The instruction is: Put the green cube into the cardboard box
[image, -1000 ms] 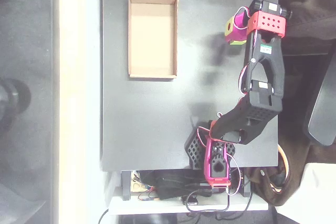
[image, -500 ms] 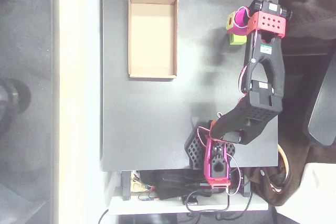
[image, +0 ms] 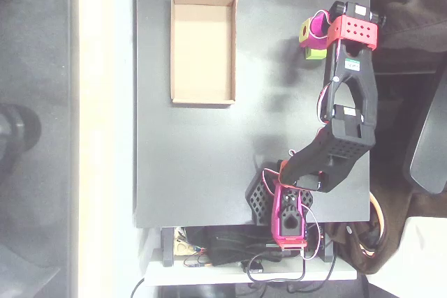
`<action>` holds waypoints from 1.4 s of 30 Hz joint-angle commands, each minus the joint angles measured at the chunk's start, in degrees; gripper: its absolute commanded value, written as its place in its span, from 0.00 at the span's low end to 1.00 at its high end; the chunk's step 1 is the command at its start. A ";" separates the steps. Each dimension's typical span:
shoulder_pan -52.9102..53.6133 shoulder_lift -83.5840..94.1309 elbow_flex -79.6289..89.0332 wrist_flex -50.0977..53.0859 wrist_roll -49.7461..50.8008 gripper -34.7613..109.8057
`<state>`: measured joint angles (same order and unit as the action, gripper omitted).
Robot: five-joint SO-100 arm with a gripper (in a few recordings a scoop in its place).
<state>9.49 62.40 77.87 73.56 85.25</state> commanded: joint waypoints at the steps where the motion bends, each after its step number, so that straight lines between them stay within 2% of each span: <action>1: 0.26 0.62 0.18 0.62 0.35 0.49; 14: 0.53 1.05 0.09 0.62 0.35 0.33; 26: 0.70 3.34 -0.79 0.62 0.44 0.33; 42: 0.26 29.79 -0.09 0.53 0.35 0.33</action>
<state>9.40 84.38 77.96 74.09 85.25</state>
